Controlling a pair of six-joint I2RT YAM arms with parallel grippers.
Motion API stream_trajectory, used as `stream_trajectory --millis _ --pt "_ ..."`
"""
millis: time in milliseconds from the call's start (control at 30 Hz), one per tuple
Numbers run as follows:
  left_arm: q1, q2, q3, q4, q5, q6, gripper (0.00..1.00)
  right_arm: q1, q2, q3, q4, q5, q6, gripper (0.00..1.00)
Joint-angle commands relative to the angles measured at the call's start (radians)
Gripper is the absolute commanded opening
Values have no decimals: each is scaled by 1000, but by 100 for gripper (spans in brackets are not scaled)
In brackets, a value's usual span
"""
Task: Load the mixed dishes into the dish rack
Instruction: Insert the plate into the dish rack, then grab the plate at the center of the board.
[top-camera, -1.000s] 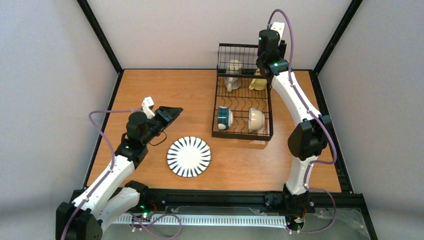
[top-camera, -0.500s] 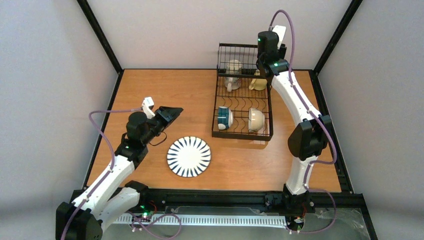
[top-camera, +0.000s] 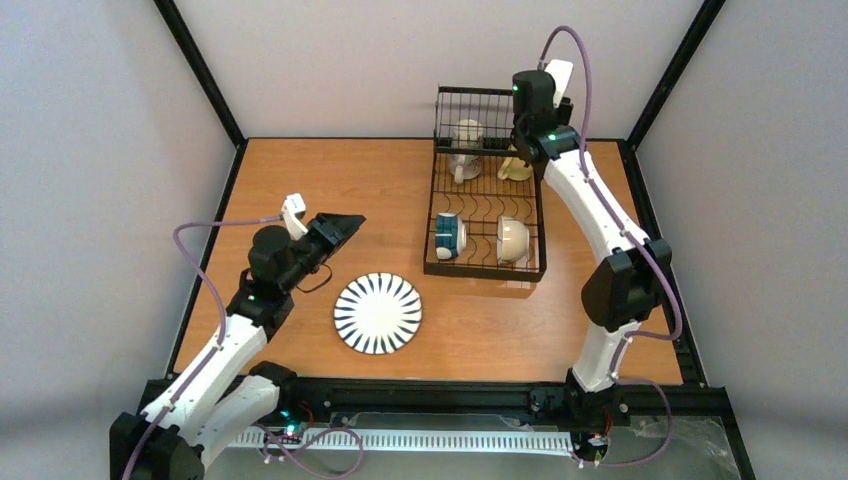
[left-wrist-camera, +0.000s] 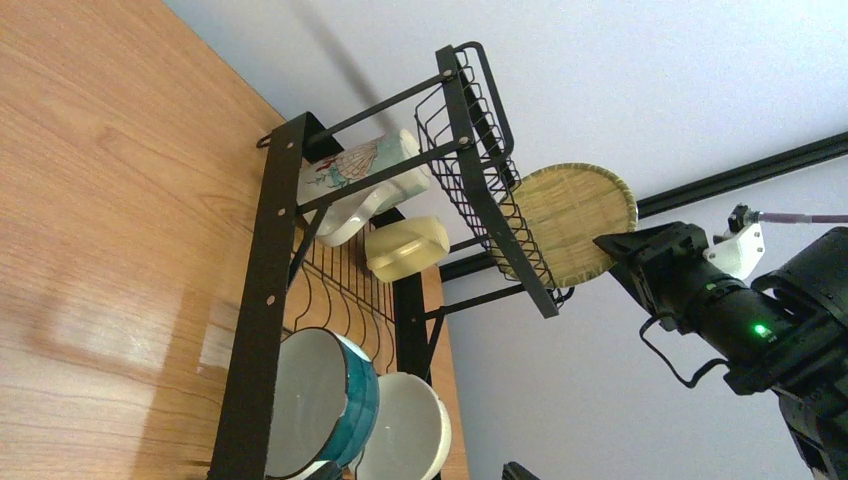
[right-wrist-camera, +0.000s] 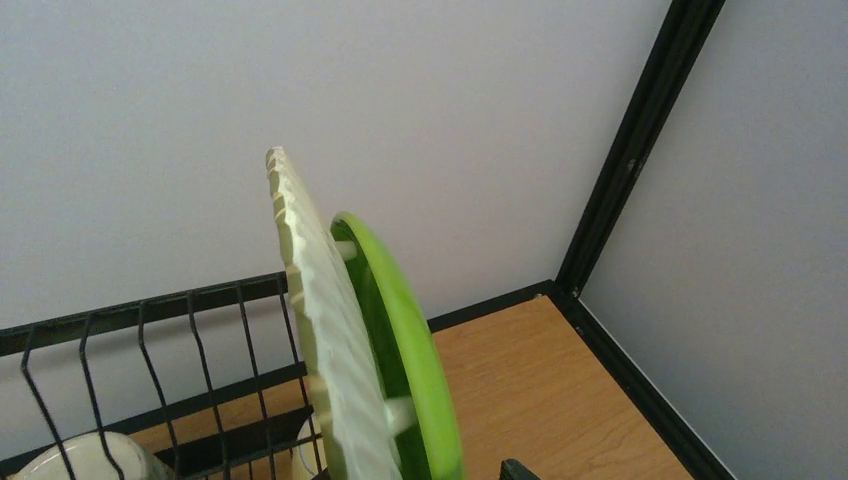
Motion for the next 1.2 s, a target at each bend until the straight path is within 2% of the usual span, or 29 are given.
stream_trajectory --millis 0,367,633,867,1167 --pt "-4 -20 -9 -3 8 3 90 29 -71 -49 -4 45 20 85" --pt "-3 -69 -32 -28 5 7 90 117 -186 -190 9 98 19 86" --pt "-4 -83 -29 -87 4 53 90 274 -364 -360 -33 136 50 85" --pt "-4 -76 0 -265 -8 103 91 433 -578 -580 -81 28 119 85" --pt "-5 -115 -5 -424 -51 109 91 575 -684 -825 -93 -234 234 84"
